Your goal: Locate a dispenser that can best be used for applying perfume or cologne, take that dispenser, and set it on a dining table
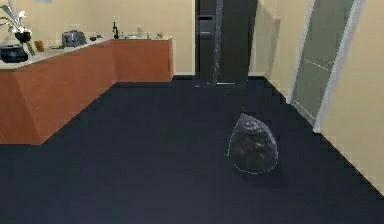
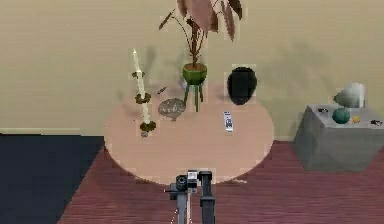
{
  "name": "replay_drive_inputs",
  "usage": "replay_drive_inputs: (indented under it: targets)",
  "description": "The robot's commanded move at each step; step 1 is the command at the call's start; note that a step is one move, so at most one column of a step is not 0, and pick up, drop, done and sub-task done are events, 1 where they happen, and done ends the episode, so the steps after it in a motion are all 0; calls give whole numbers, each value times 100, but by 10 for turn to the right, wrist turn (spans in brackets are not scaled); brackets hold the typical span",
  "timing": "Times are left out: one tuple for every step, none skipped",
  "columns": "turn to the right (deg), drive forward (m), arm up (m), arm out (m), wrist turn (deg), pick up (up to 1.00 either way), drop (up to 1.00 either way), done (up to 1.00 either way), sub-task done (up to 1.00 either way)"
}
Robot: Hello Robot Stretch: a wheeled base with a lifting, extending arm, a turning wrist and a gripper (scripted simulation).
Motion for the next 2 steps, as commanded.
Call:
replay_drive_inputs:
  targets:
    - [450,0,0,0,0,0,0,0,0]
    - [450,0,0,0,0,0,0,0,0]
